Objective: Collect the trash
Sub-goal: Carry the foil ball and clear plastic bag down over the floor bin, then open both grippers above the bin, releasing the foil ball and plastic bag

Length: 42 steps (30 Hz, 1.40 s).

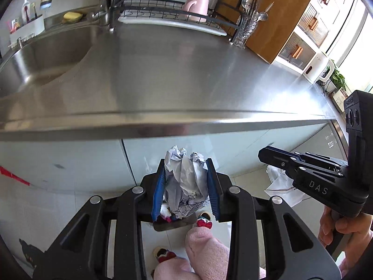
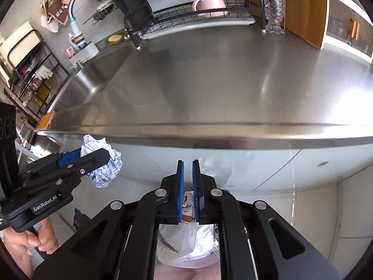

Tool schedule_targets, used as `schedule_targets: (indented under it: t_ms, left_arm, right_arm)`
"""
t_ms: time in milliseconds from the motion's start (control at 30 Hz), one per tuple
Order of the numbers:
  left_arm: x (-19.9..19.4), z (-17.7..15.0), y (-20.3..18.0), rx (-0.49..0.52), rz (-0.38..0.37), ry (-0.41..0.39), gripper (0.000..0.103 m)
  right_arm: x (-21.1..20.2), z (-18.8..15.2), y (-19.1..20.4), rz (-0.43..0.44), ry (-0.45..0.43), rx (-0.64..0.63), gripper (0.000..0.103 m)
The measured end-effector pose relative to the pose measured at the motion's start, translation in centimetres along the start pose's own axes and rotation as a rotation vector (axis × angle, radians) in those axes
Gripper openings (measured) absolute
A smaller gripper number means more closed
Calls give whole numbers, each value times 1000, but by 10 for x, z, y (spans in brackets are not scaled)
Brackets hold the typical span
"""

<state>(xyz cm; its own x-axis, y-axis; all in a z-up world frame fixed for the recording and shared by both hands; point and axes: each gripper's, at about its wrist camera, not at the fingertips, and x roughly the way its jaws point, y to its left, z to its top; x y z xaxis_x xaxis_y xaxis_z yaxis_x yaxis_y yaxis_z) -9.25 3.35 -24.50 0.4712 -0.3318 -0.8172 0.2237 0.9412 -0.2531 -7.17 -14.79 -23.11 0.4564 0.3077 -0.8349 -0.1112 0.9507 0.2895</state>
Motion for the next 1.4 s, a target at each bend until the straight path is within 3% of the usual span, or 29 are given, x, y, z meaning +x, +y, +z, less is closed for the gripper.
schedule_targets:
  t_ms: [233,433,933,1200,1400]
  left_arm:
    - [53,-62,20,-68,10,127,31]
    - [115,-91,32,-76,8,214,31]
    - [246,-114,68,-64,5,342,32]
    - [276,-125,76,-53,-5,387,36]
    - [277,-126,80,-54,-12,390,41]
  right_arm:
    - [47,-54,-4,-9,113,17,9]
    - [104,-80,-28,-17,168,89,9]
    - [233,-104,-63,-53,235,194,9]
    - [265,-109,-73,-57,253,236,12]
    - [274,-109,-76,-55,274,263,13]
